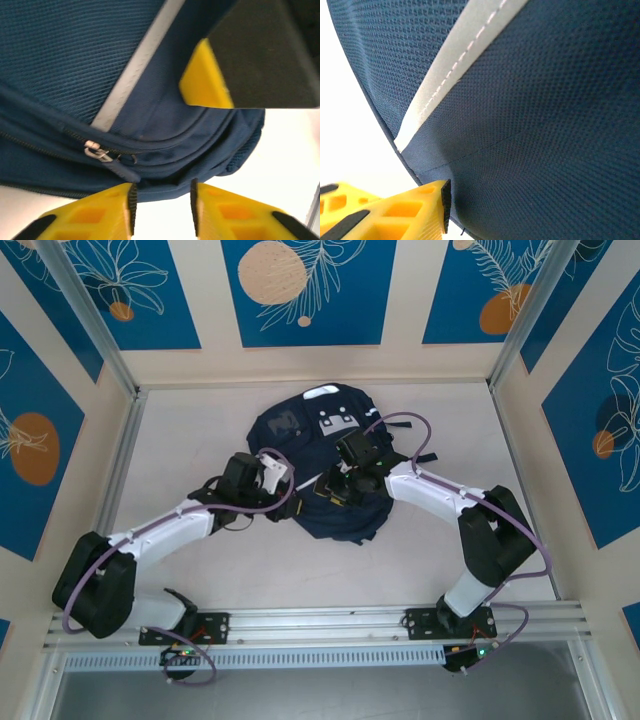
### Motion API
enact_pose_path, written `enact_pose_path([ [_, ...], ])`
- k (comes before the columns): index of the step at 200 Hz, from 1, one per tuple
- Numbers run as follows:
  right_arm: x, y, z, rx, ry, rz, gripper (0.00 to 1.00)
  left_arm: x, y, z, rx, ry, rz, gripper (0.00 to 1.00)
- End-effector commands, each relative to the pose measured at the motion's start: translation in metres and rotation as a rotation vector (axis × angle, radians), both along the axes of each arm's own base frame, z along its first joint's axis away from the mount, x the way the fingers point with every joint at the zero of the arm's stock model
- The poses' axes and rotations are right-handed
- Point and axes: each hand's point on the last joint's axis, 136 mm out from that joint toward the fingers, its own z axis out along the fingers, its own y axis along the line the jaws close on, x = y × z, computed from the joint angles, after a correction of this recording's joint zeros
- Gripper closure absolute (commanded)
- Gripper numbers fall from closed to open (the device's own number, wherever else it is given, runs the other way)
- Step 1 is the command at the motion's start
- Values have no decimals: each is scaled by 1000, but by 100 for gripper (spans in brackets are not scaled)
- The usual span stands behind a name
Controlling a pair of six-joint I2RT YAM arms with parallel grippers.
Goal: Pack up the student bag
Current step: Zip the student bag at the center of the table.
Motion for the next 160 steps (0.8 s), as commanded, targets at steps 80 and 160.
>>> enact_pose_path([
  [80,5,-1,10,12,-30,-12,61,20,-7,-22,-6,99,96,60],
  [160,5,-2,9,6,-26,-14,61,24,-15,-26,-25,119,77,77],
])
